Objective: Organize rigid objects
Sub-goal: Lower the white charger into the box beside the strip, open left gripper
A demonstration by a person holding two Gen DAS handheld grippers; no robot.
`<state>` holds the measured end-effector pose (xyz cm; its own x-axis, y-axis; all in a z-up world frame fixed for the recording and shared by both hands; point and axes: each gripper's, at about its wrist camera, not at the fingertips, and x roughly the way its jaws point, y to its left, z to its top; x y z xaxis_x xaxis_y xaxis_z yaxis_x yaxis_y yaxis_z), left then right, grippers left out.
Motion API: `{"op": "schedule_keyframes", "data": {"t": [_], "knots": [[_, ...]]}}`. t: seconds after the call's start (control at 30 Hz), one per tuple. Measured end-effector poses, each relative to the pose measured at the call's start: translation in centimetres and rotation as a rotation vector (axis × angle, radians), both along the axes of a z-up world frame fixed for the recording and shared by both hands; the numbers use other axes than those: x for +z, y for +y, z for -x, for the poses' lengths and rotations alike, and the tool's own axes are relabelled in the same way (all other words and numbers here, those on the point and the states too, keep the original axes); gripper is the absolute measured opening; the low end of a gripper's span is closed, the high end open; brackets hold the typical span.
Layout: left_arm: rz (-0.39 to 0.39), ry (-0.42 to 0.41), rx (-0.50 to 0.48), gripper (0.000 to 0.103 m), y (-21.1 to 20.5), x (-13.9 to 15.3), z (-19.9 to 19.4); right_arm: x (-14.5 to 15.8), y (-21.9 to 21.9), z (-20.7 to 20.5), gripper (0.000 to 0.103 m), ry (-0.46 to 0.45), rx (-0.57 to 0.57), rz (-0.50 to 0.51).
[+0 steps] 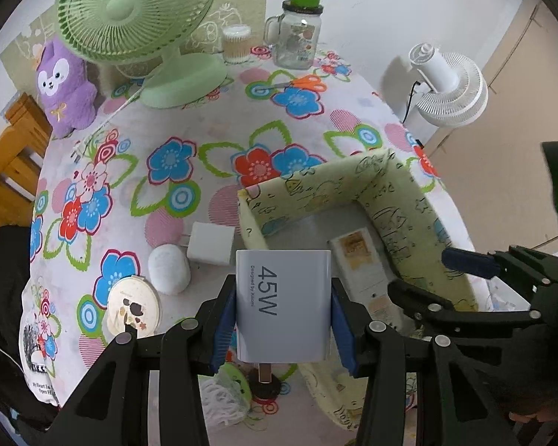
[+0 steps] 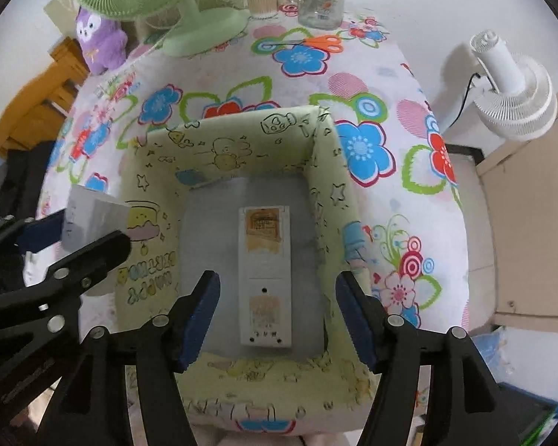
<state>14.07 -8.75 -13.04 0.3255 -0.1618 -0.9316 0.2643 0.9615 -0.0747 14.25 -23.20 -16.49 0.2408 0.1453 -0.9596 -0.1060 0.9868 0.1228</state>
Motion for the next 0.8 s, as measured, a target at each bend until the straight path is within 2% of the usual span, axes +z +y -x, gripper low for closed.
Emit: {"op": "schedule_keyframes", "data": {"t": [0.13,0.17,0.33,0.63,0.8], "knots": [[-0.005,-0.006,0.014,0.048,-0.8,0.3,0.0,1.2,-1.5,0.2,0.07,0.005,-0.017,-0.068],[-0.006,-0.006,0.014,0.048,-1.1,0.4,0.0,1.6,-1.8,0.3,0.075,0.002,-0.013,-0.068],[-0.007,0.002,0.002,0.048,-2.7,0.1,0.2,3.3,-3.3,0.3,0.081,-0.07,-0.008,-0.047],[0.001,0.08,0.042,0.048,-4.5,-3.6,-0.5,1.0,-5.5,-0.6,0.081,-0.037,-0.027,-0.031],[-0.038,0.101,0.053,0.048,-5.1,-5.4,-0.4,-0.8,-5.8,-1.2,0.081,-0.006,-0.017,-0.016]]}}
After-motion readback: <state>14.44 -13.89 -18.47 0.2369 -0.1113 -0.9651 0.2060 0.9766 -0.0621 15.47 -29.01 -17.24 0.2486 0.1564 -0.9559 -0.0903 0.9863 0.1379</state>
